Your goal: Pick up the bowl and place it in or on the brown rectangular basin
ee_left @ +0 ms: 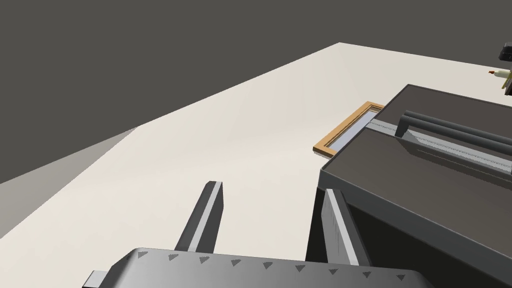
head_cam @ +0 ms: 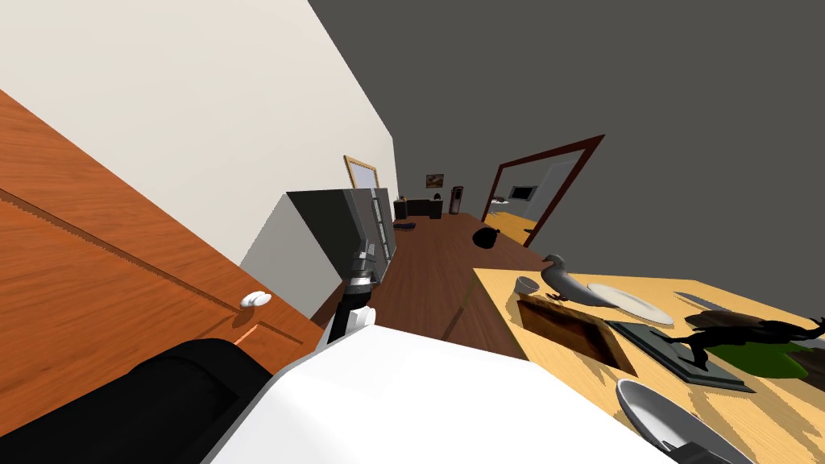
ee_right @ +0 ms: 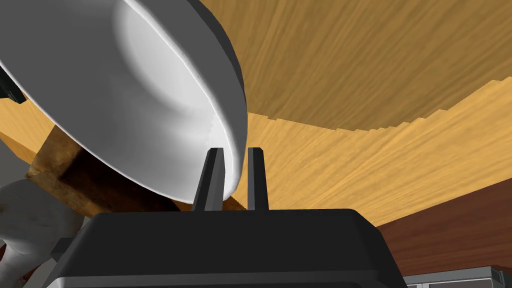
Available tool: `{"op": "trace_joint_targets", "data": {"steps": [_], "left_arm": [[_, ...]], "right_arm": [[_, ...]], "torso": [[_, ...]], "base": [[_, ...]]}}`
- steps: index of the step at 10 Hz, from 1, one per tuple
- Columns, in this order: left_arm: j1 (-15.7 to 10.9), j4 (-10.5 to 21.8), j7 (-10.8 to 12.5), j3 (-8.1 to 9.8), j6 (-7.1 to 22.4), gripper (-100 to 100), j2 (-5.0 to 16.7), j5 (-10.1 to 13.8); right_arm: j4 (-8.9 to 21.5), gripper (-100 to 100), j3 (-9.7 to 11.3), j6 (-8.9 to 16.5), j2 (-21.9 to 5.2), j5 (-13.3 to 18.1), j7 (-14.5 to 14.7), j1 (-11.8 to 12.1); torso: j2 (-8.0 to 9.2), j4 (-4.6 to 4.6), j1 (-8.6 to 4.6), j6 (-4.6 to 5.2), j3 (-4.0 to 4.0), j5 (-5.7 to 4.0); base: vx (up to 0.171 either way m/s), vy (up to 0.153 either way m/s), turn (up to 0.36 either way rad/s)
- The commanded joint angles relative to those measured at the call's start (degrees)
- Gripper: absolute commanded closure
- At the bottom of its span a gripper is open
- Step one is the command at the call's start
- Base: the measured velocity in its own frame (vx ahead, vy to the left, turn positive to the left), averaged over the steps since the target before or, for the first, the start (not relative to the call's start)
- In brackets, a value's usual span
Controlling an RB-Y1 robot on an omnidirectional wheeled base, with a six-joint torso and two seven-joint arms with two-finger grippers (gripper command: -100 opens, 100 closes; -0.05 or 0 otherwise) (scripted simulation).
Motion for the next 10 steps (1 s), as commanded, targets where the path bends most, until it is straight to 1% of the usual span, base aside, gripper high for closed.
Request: {"op": "trace_joint_targets", "data": {"steps": [1, 2, 3, 5, 6, 8, 10], "left_arm": [[0.00, 0.00, 0.00, 0.00, 0.00, 0, 0.00, 0.00], [0.00, 0.00, 0.00, 0.00, 0.00, 0, 0.00, 0.00], [0.00, 0.00, 0.00, 0.00, 0.00, 0, 0.00, 0.00], [0.00, 0.00, 0.00, 0.00, 0.00, 0, 0.00, 0.00], [0.00, 0.00, 0.00, 0.00, 0.00, 0, 0.00, 0.00], [0.02, 0.00, 0.00, 0.00, 0.00, 0, 0.00, 0.00], [0.02, -0.01, 0.00, 0.00, 0.00, 0, 0.00, 0.00]], "right_arm": [[0.00, 100, 0.00, 0.00, 0.00, 0.00, 0.00, 0.00], [-0.03, 0, -0.06, -0.17, -0.12, 0.01, -0.10, 0.02], [-0.01, 100, -0.99, -0.12, -1.99, 0.11, -0.37, -0.22], [-0.01, 100, -0.99, -0.12, -1.99, 0.11, -0.37, -0.22], [0.12, 100, -1.30, -1.42, -3.77, 0.41, -1.30, 0.41], [0.36, 100, -1.24, -2.83, -4.89, 0.68, -2.18, 1.22], [0.78, 100, -1.21, -4.68, -6.41, 0.96, -3.35, 2.29]], "torso": [[0.00, 0.00, 0.00, 0.00, 0.00, 0.00], [0.00, 0.00, -0.01, -0.03, 0.00, -0.01], [-0.04, 0.00, -0.07, -0.04, -0.01, -0.01], [-0.21, -0.01, 0.09, -0.10, -0.10, 0.10], [-0.19, 0.00, 0.05, -0.12, -0.09, 0.05], [-0.72, -0.09, 0.25, -0.15, -0.38, 0.14], [-0.80, -0.12, 0.19, -0.14, -0.43, 0.15]], "base": [[-0.012, 0.028, -0.026], [0.000, 0.000, 0.000], [0.030, 0.040, -0.011], [0.035, 0.027, -0.002], [0.128, 0.054, -0.020], [0.191, 0.059, -0.029], [0.198, 0.041, -0.028]]}}
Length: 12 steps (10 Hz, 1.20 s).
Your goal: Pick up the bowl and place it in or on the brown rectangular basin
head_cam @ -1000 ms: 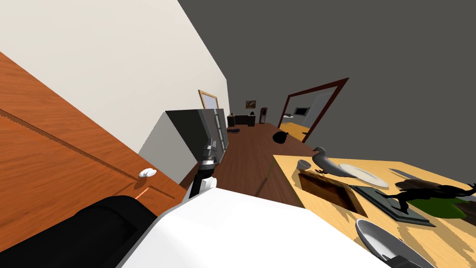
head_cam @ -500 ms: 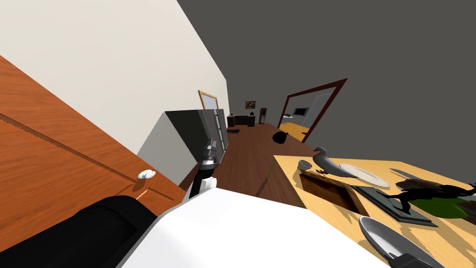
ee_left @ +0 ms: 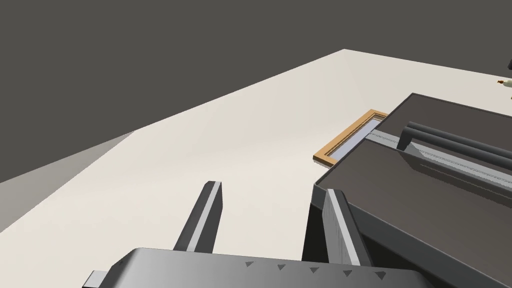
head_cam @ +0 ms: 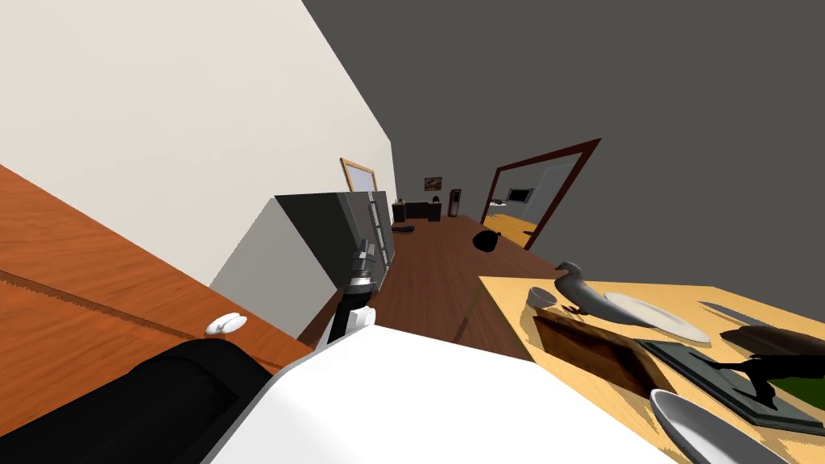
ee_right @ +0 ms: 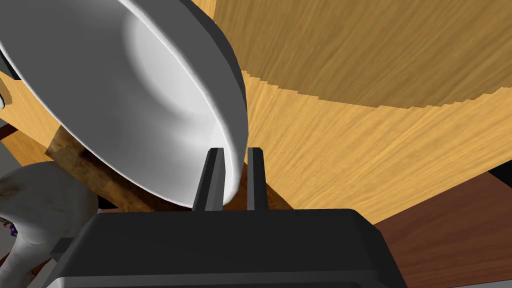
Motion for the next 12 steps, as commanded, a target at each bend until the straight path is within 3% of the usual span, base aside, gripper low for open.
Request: {"op": "trace_joint_targets", "data": {"steps": [1, 12], "left_arm": [[0.00, 0.00, 0.00, 0.00, 0.00, 0, 0.00, 0.00], [0.00, 0.00, 0.00, 0.00, 0.00, 0, 0.00, 0.00]], "right_arm": [[0.75, 100, -0.17, -1.55, -1.11, 0.09, -0.86, 0.43], [2.98, 100, -2.78, -9.30, -11.77, 0.43, -6.65, 3.89]], "torso": [[0.00, 0.00, 0.00, 0.00, 0.00, 0.00], [0.04, 0.04, 0.36, 0.02, 0.03, 0.26]], "base": [[0.193, 0.033, -0.032], [0.190, 0.076, -0.023]]}}
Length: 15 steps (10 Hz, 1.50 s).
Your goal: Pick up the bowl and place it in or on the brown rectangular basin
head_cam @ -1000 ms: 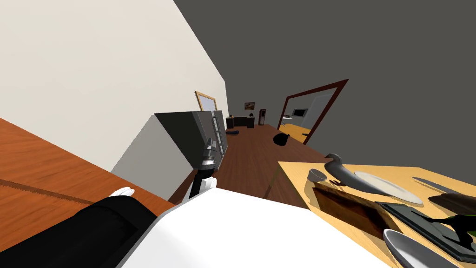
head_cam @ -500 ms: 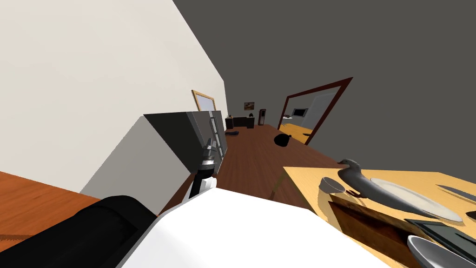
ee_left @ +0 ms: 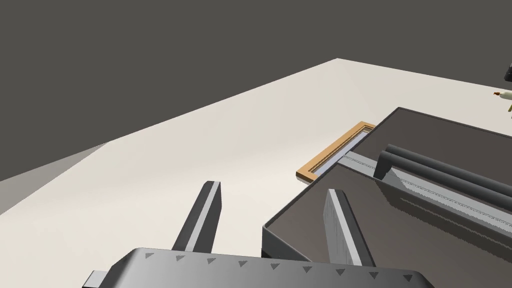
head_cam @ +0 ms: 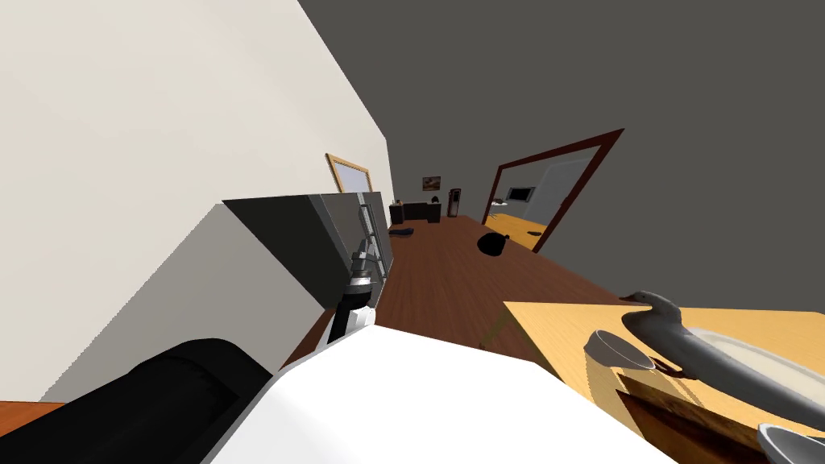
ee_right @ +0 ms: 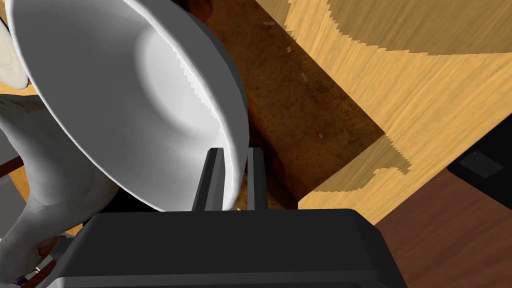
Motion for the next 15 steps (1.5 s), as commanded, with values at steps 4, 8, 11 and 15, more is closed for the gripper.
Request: {"op": "trace_joint_targets", "data": {"steps": [4, 8, 11, 15], "left_arm": [[-0.02, 0.00, 0.00, 0.00, 0.00, 0, 0.00, 0.00], [-0.02, 0.00, 0.00, 0.00, 0.00, 0, 0.01, 0.00], [-0.02, 0.00, 0.00, 0.01, 0.00, 0, 0.01, 0.00], [-0.03, 0.00, 0.00, 0.00, 0.01, 0, 0.00, 0.00]], "right_arm": [[1.03, -100, -0.48, -1.76, -1.73, -0.09, -0.82, 0.14], [1.02, -100, -0.49, -1.75, -1.73, -0.09, -0.80, 0.11], [-0.24, -100, -1.52, -4.08, -4.14, -0.09, -1.96, 0.07], [-2.14, -100, -2.91, -6.67, -7.24, -0.22, -3.38, 0.56]], "torso": [[0.45, 0.08, -0.16, 0.07, 0.24, -0.02], [0.84, 0.18, -0.32, 0.11, 0.48, -0.07], [0.90, 0.19, -0.32, 0.11, 0.51, -0.05], [0.99, 0.21, -0.31, 0.12, 0.57, -0.05]], "base": [[0.100, 0.045, -0.010], [0.002, 0.001, 0.000], [-0.016, 0.000, -0.034], [-0.030, -0.002, -0.040]]}}
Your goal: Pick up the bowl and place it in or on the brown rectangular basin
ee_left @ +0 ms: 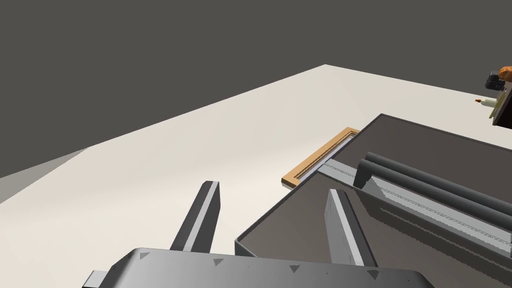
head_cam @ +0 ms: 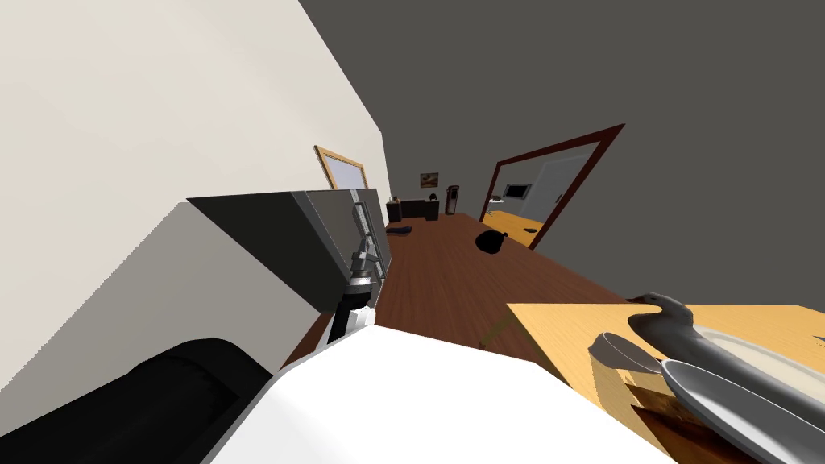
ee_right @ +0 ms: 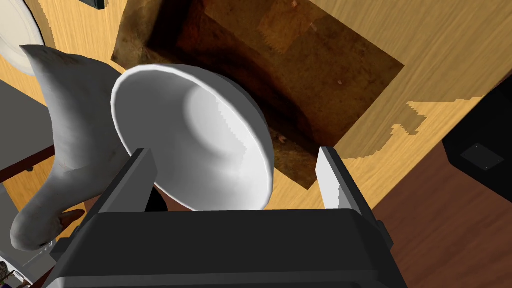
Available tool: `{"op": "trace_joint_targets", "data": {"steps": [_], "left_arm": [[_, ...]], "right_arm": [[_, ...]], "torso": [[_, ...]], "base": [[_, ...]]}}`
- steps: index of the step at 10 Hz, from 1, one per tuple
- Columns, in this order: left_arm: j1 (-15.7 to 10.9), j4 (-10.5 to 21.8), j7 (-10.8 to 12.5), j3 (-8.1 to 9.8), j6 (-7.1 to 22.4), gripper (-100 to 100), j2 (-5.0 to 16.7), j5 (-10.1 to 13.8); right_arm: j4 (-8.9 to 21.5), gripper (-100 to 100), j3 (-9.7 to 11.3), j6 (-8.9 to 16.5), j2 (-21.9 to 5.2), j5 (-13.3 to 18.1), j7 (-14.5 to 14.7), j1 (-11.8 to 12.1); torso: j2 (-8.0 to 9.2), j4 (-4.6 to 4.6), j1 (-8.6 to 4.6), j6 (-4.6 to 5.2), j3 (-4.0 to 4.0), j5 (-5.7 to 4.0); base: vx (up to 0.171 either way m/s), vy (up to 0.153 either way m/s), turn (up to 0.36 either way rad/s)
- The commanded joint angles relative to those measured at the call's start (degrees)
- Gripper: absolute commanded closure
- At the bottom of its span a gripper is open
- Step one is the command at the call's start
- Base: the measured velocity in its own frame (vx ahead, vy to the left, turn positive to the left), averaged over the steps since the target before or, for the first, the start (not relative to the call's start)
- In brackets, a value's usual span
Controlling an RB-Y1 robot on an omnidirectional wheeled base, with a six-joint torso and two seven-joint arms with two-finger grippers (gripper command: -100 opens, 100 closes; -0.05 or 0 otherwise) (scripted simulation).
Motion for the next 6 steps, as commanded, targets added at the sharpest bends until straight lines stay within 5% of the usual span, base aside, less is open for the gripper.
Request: {"op": "trace_joint_targets", "data": {"steps": [1, 6], "left_arm": [[0.00, 0.00, 0.00, 0.00, 0.00, 0, 0.00, 0.00], [0.00, 0.00, 0.00, 0.00, 0.00, 0, 0.00, 0.00]], "right_arm": [[0.00, 0, 0.00, 0.00, 0.00, 0.00, 0.00, 0.00], [0.03, 0, 0.01, 0.01, 0.02, 0.00, 0.03, -0.01]], "torso": [[0.00, 0.00, 0.00, 0.00, 0.00, 0.00], [-0.09, -0.02, -0.01, -0.01, -0.05, 0.00]], "base": [[0.000, 0.000, 0.000], [0.000, 0.000, 0.000]]}}
